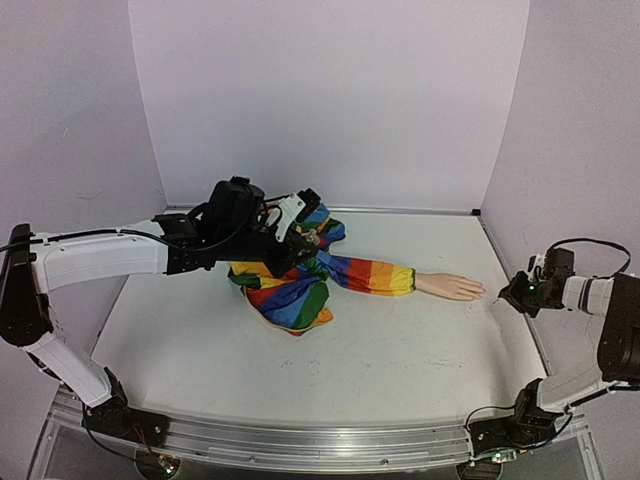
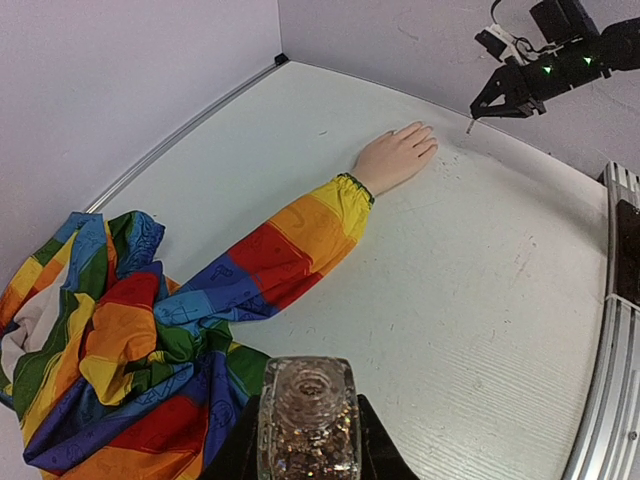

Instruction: Paint the nails

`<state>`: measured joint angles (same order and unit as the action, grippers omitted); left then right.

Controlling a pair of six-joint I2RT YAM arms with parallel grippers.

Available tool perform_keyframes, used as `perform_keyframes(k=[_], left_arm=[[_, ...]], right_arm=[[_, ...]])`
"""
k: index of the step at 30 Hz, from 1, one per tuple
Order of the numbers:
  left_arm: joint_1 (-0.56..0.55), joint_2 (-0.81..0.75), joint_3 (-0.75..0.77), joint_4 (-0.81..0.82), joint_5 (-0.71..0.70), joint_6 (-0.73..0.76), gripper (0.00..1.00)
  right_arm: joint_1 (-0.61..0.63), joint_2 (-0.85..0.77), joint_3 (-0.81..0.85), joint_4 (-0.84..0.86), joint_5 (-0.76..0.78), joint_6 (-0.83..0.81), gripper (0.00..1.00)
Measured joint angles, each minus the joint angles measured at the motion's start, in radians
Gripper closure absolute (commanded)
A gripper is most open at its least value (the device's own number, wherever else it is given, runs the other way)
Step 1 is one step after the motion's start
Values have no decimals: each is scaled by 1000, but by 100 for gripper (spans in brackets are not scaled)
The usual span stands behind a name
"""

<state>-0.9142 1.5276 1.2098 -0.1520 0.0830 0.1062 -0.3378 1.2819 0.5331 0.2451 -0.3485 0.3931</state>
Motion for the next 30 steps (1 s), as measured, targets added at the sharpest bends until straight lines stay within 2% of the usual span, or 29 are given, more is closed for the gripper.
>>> perform_keyframes(k=[14, 30], left_arm=[[6, 71, 13, 63, -4, -37, 100], [8, 82, 40, 92, -4, -57, 100]], right_arm=[[0, 56, -12, 150, -86, -61, 100], [0, 153, -10, 196, -123, -104, 100]])
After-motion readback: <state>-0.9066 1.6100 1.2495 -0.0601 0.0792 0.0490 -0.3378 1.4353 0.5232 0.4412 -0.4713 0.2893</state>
